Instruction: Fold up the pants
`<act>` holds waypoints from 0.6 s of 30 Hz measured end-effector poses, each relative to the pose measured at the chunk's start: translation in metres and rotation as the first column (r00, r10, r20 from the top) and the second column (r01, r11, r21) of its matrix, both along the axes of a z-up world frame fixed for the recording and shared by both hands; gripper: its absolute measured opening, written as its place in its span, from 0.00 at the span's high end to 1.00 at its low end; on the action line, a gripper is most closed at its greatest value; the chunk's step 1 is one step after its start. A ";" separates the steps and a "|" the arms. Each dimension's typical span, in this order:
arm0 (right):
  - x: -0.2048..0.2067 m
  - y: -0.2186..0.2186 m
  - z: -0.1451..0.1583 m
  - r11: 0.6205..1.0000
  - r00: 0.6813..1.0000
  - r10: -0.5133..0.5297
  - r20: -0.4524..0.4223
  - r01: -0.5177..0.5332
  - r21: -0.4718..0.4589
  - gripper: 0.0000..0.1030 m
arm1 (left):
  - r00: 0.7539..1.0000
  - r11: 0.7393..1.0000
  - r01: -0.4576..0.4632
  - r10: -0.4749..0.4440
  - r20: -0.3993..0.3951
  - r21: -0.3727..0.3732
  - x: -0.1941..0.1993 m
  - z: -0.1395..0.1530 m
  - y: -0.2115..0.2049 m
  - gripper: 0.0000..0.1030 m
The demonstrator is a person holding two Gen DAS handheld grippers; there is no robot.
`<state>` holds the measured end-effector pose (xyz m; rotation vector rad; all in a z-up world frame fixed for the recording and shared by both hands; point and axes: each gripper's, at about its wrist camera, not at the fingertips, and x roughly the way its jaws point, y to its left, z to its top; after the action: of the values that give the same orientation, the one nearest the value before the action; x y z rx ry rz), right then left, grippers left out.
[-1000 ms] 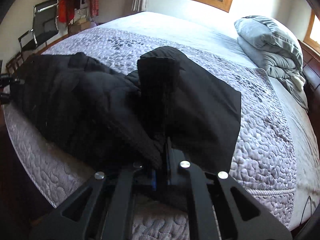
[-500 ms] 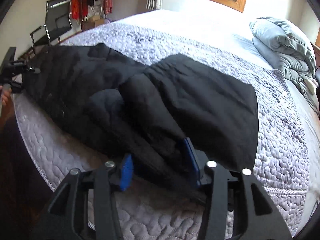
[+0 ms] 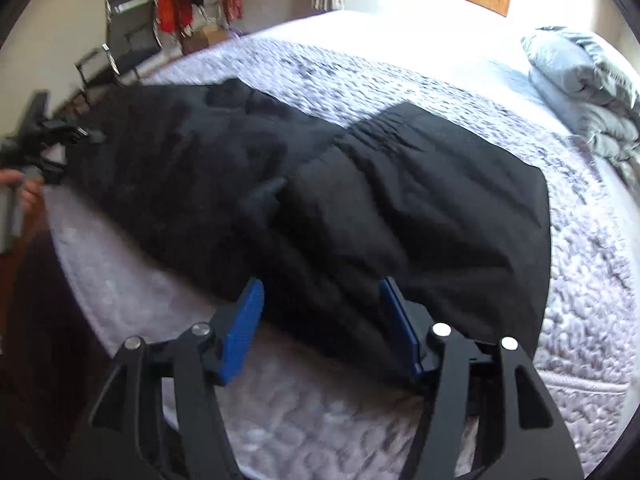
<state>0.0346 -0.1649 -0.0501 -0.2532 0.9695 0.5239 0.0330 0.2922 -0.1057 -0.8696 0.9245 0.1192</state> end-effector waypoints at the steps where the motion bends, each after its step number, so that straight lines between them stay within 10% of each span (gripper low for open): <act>1: -0.002 -0.002 0.007 0.999 1.000 0.003 -0.004 -0.003 0.039 0.40 | 1.000 1.000 0.000 0.000 0.000 -0.001 0.000 0.000 0.000 0.40; 6: 0.006 0.006 0.023 0.999 0.998 0.004 0.057 -0.007 0.048 0.41 | 1.000 1.000 -0.002 0.002 0.003 -0.005 0.000 -0.002 0.000 0.39; 18: 0.031 0.027 0.003 0.998 0.998 0.062 -0.006 -0.061 0.011 0.93 | 1.000 1.000 0.004 -0.004 0.004 -0.027 0.005 -0.005 0.004 0.34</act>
<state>0.0652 -0.1383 -0.0466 -0.2727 0.9675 0.5862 0.0375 0.2964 -0.1102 -0.8928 0.9258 0.1019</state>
